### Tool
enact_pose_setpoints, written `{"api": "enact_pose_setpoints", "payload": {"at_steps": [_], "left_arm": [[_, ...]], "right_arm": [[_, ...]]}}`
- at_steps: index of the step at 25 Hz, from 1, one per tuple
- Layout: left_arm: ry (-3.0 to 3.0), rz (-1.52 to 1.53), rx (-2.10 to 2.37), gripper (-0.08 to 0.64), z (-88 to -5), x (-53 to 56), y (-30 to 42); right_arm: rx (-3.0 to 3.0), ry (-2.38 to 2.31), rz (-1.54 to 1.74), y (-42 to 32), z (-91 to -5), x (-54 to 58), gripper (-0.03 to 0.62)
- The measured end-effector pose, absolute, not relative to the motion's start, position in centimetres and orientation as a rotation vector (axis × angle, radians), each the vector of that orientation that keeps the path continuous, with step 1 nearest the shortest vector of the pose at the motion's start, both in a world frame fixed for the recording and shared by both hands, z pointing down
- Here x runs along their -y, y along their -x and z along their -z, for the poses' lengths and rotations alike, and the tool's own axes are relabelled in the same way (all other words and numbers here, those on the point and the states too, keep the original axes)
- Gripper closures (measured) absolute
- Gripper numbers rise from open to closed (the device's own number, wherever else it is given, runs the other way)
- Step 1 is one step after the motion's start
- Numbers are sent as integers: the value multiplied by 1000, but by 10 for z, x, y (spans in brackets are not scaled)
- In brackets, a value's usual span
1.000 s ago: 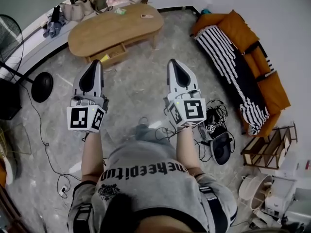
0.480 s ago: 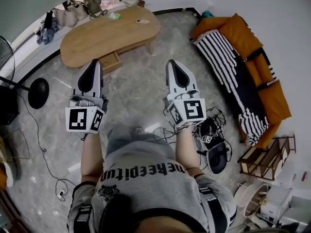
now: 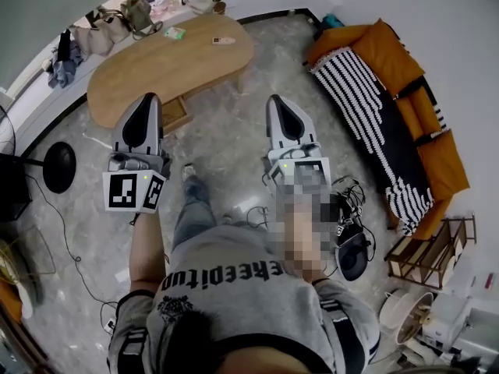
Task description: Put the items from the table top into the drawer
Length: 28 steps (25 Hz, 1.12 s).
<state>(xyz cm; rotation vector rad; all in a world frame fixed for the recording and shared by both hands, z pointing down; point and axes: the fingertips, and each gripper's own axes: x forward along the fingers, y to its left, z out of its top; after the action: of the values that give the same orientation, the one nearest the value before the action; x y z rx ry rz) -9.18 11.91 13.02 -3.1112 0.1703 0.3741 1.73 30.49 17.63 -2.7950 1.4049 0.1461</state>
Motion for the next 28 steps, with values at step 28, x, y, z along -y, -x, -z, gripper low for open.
{"api": "enact_pose_setpoints", "payload": {"at_steps": [28], "left_arm": [[3139, -323, -58, 548, -138, 130, -114]], "right_arm": [[-1303, 2855, -89, -211, -177, -66, 589]]}}
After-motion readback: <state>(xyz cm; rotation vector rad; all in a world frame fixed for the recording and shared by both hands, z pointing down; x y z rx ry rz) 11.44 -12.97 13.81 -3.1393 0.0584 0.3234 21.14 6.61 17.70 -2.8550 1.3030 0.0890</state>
